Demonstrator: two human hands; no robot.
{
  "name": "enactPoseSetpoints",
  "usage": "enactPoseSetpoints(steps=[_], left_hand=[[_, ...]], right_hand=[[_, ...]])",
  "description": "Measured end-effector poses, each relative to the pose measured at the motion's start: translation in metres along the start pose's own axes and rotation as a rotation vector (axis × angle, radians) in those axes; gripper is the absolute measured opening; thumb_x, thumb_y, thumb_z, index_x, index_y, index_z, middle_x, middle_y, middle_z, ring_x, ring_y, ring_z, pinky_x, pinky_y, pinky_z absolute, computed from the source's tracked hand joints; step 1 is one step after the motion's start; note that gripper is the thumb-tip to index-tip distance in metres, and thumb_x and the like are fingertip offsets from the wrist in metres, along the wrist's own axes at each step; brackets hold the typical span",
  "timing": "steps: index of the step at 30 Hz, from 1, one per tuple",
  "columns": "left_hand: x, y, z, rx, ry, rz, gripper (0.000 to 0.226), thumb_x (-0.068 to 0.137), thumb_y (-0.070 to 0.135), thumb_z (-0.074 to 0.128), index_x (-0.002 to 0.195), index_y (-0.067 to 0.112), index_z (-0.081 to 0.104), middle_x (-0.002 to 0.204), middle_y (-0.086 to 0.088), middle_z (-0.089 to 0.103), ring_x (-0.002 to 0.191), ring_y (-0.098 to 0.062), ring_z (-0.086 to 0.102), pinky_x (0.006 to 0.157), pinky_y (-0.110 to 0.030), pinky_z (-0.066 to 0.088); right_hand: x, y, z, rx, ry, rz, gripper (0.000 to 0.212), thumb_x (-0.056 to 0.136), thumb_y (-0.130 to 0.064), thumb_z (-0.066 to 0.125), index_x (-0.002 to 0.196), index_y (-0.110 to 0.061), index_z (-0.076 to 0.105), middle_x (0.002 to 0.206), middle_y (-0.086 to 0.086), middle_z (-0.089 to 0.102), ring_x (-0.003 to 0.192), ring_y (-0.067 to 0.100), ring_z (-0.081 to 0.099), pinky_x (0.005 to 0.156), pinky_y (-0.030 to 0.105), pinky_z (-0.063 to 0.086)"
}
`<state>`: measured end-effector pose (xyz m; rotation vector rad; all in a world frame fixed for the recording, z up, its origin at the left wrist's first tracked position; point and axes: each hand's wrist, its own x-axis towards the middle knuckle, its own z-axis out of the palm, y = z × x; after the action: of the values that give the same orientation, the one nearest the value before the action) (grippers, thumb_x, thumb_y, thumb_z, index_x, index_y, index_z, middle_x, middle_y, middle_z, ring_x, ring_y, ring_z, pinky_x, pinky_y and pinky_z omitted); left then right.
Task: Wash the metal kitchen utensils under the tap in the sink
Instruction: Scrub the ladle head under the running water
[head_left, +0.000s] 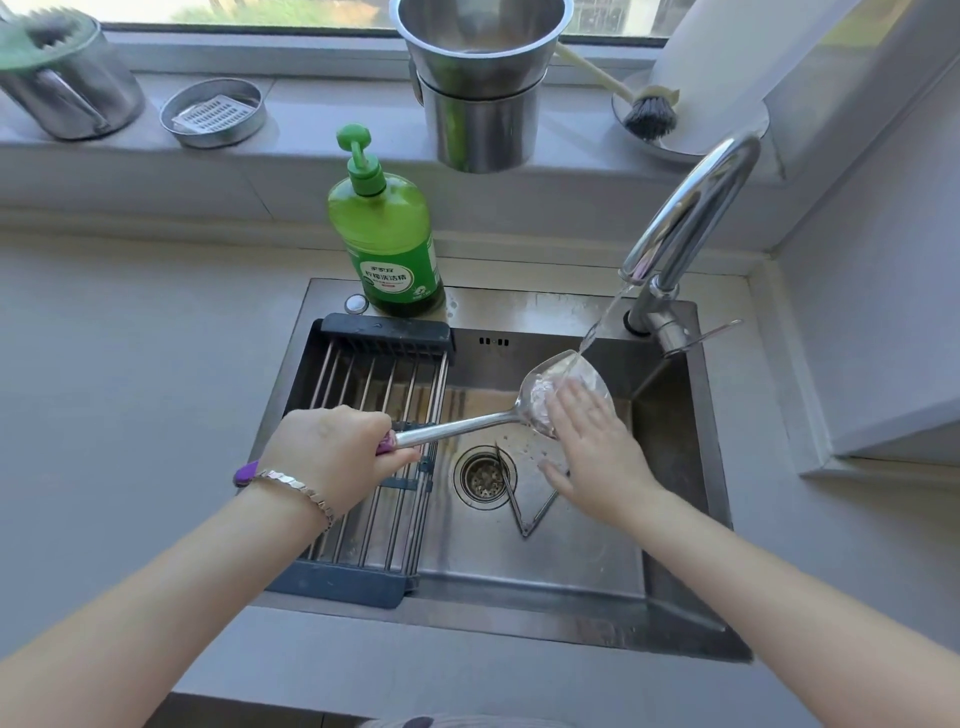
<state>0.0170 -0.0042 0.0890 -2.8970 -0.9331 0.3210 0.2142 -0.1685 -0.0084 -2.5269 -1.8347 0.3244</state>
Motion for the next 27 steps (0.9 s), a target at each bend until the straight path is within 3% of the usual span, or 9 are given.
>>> enactPoseSetpoints(steps=[6, 10, 14, 16, 19, 21, 24, 25, 27], left_hand=[[0.006, 0.004, -0.007, 0.05, -0.134, -0.007, 0.044, 0.082, 0.064, 0.042, 0.06, 0.026, 0.038, 0.052, 0.011, 0.04, 0.043, -0.004, 0.035, 0.039, -0.018, 0.023], [0.005, 0.004, -0.008, 0.035, -0.154, -0.008, 0.048, 0.081, 0.065, 0.042, 0.055, 0.026, 0.032, 0.053, 0.01, 0.042, 0.044, -0.004, 0.036, 0.04, -0.018, 0.024], [0.008, 0.005, -0.008, 0.023, -0.153, 0.013, 0.046, 0.081, 0.065, 0.043, 0.058, 0.026, 0.036, 0.053, 0.01, 0.042, 0.044, -0.004, 0.036, 0.041, -0.018, 0.025], [0.011, 0.008, -0.004, 0.019, -0.129, 0.035, 0.048, 0.08, 0.066, 0.043, 0.056, 0.026, 0.033, 0.052, 0.01, 0.041, 0.044, -0.004, 0.035, 0.04, -0.018, 0.023], [0.018, 0.009, 0.009, -0.049, -0.118, 0.04, 0.048, 0.079, 0.068, 0.042, 0.057, 0.026, 0.033, 0.052, 0.01, 0.041, 0.044, -0.003, 0.036, 0.04, -0.018, 0.026], [0.024, 0.009, 0.023, -0.162, -0.124, 0.007, 0.045, 0.078, 0.068, 0.044, 0.062, 0.026, 0.04, 0.053, 0.01, 0.043, 0.045, -0.005, 0.039, 0.042, -0.019, 0.03], [0.034, 0.024, 0.048, -0.369, -0.12, -0.022, 0.044, 0.077, 0.065, 0.049, 0.061, 0.025, 0.04, 0.051, 0.01, 0.044, 0.046, -0.005, 0.04, 0.045, -0.02, 0.034], [0.037, 0.033, 0.057, -0.457, -0.116, -0.028, 0.046, 0.077, 0.063, 0.051, 0.058, 0.024, 0.037, 0.051, 0.01, 0.044, 0.045, -0.005, 0.039, 0.045, -0.021, 0.033], [0.046, 0.056, 0.071, -0.643, -0.113, -0.049, 0.047, 0.077, 0.059, 0.054, 0.058, 0.022, 0.034, 0.052, 0.009, 0.045, 0.047, -0.007, 0.039, 0.047, -0.023, 0.034]], right_hand=[[0.003, -0.008, 0.006, 0.081, -0.078, -0.091, 0.082, 0.09, -0.048, 0.045, 0.149, -0.012, 0.002, 0.157, 0.012, -0.007, 0.145, 0.023, -0.008, 0.113, 0.03, -0.011], [0.012, 0.017, 0.0, 0.04, -0.041, 0.136, 0.084, 0.085, -0.045, 0.053, 0.149, -0.017, 0.007, 0.157, 0.015, -0.004, 0.144, 0.028, -0.005, 0.116, 0.04, -0.001], [0.002, 0.019, 0.016, 0.003, -0.075, -0.041, 0.088, 0.082, -0.049, 0.055, 0.149, -0.024, 0.004, 0.158, 0.008, -0.005, 0.145, 0.022, -0.007, 0.115, 0.043, -0.002], [0.0, 0.033, 0.013, 0.272, -0.114, 0.145, 0.101, 0.074, -0.045, 0.067, 0.149, -0.026, 0.002, 0.157, 0.007, -0.01, 0.144, 0.023, -0.01, 0.115, 0.04, 0.005], [-0.006, 0.052, -0.001, 1.053, -0.177, 0.402, 0.115, 0.065, -0.031, 0.081, 0.149, -0.026, 0.002, 0.153, -0.003, 0.016, 0.138, 0.016, 0.024, 0.109, 0.033, 0.026], [-0.012, 0.057, -0.006, 1.31, -0.133, 0.441, 0.091, 0.074, -0.028, 0.076, 0.144, -0.027, 0.018, 0.146, -0.002, 0.035, 0.124, 0.016, 0.049, 0.101, 0.036, 0.043], [-0.01, 0.058, -0.021, 1.58, 0.108, 0.552, 0.026, 0.094, -0.021, 0.052, 0.118, -0.023, 0.044, 0.122, 0.015, 0.059, 0.082, 0.021, 0.072, 0.07, 0.031, 0.059], [-0.009, 0.058, -0.028, 1.603, 0.212, 0.6, 0.014, 0.097, -0.019, 0.046, 0.11, -0.02, 0.05, 0.116, 0.017, 0.062, 0.075, 0.021, 0.072, 0.063, 0.029, 0.06], [-0.008, 0.06, -0.041, 1.554, 0.371, 0.61, 0.017, 0.098, -0.014, 0.04, 0.1, -0.021, 0.056, 0.106, 0.015, 0.066, 0.069, 0.021, 0.072, 0.055, 0.026, 0.059]])
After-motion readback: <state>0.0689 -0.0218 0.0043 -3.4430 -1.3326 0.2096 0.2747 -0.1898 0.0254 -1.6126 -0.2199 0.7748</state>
